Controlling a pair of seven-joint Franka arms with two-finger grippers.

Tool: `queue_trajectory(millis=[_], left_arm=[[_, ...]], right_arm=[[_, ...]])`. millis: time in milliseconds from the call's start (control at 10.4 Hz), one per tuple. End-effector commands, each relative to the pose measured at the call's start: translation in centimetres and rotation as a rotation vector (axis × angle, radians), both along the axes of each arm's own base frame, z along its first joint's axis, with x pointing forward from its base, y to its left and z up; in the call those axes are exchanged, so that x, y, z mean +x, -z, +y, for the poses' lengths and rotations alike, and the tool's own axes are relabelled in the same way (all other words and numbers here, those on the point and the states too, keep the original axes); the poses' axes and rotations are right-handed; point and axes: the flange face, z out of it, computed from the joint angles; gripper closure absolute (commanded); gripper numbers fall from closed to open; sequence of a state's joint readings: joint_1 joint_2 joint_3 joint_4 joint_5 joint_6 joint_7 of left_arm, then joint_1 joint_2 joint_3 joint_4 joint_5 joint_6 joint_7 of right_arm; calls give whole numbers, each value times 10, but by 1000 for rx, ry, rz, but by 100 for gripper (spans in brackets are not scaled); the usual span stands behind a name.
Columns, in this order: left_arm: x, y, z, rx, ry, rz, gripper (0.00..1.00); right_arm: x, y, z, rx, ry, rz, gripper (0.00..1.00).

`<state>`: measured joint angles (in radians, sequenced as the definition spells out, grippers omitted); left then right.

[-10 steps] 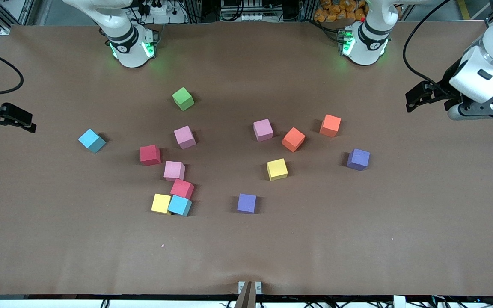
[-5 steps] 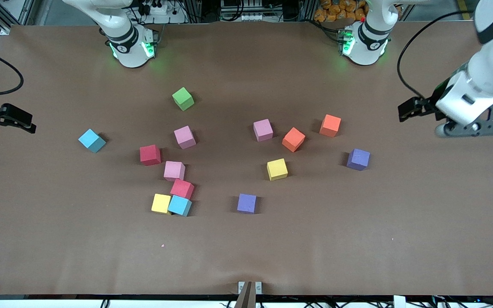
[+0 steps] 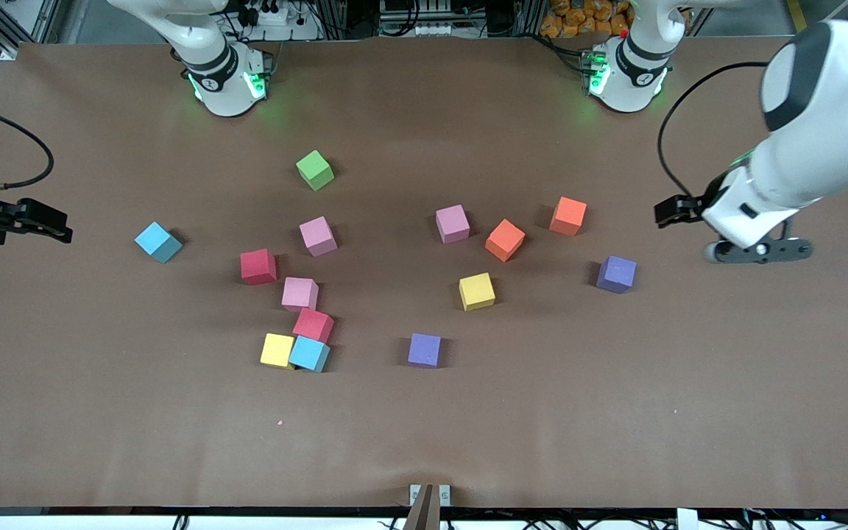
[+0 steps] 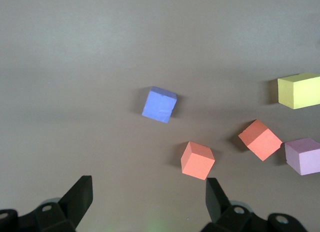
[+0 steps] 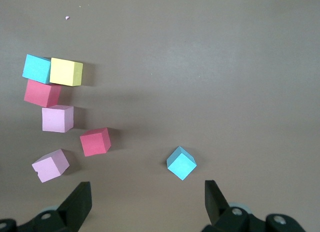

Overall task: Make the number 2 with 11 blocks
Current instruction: 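Reach the left gripper to the purple cube while the right gripper moves out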

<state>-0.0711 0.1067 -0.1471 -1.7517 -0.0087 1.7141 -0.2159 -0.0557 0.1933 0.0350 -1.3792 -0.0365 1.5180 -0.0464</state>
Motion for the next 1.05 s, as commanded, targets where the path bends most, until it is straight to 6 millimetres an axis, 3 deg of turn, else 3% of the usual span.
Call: queue_trajectory(millis=[0, 191, 479, 670, 766, 957], left_arm=[[-12, 37, -7, -10, 34, -17, 0], [-17, 61, -8, 3, 103, -18, 0], [-5, 115, -2, -28, 226, 12, 0], [1, 159, -4, -13, 322, 56, 0], [2, 175, -4, 9, 344, 70, 0], [8, 207, -6, 0, 351, 68, 0]], right_arm=[[4, -3, 0, -3, 1, -16, 0], [9, -3, 1, -11, -7, -42, 0], [23, 21, 7, 4, -22, -44, 0], [30, 52, 20, 8, -45, -65, 0], [33, 61, 41, 8, -79, -85, 0], [42, 107, 55, 15, -101, -85, 0]])
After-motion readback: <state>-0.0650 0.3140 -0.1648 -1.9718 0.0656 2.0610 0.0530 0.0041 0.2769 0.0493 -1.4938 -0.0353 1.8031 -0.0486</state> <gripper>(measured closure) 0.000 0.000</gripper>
